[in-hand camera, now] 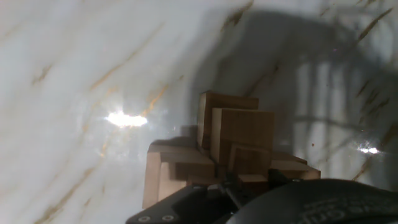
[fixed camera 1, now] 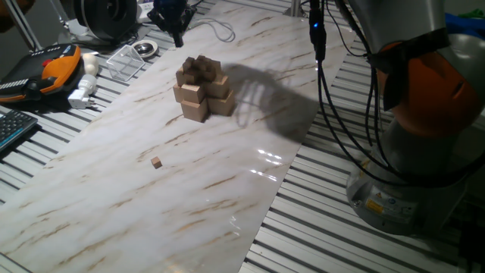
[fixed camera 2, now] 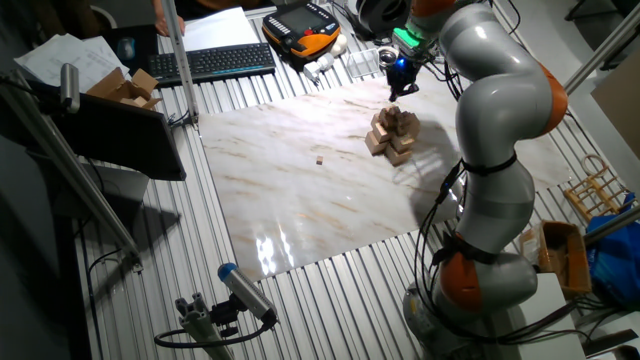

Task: Stack the blocks into a cross shape

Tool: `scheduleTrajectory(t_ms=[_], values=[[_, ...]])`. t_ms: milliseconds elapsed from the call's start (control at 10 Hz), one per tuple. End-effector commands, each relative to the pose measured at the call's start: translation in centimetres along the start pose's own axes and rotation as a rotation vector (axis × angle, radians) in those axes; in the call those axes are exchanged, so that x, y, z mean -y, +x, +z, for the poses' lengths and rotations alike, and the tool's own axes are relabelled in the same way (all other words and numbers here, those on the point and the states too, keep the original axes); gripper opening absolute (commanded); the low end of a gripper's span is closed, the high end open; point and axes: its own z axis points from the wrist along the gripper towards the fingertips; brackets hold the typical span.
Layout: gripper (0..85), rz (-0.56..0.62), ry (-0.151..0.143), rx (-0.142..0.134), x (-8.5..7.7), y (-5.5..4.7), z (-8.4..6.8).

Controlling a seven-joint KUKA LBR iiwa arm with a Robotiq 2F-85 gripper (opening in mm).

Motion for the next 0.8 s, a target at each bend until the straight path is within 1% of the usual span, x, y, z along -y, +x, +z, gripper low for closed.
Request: scheduleTrajectory(t_ms=[0,200,300,400,500,600,700], values=[[0.0,-0.040,-0.002,-0.050,-0.6,2.3,0.7],[0.0,-0.117,-0.018,-0.051,-0.7,4.0,2.3],[0.0,-0.132,-0.023,-0.059,-0.7,4.8,2.9],[0.0,-0.147,-0.023,-0.062,-0.6,5.3,3.4],[0.0,-0.156,-0.023,-0.056,-0.6,5.6,3.8],[0.0,-0.157,-0.037,-0.050,-0.4,6.0,4.2],[0.0,-0.165,-0.042,-0.040,-0.3,6.4,4.6]])
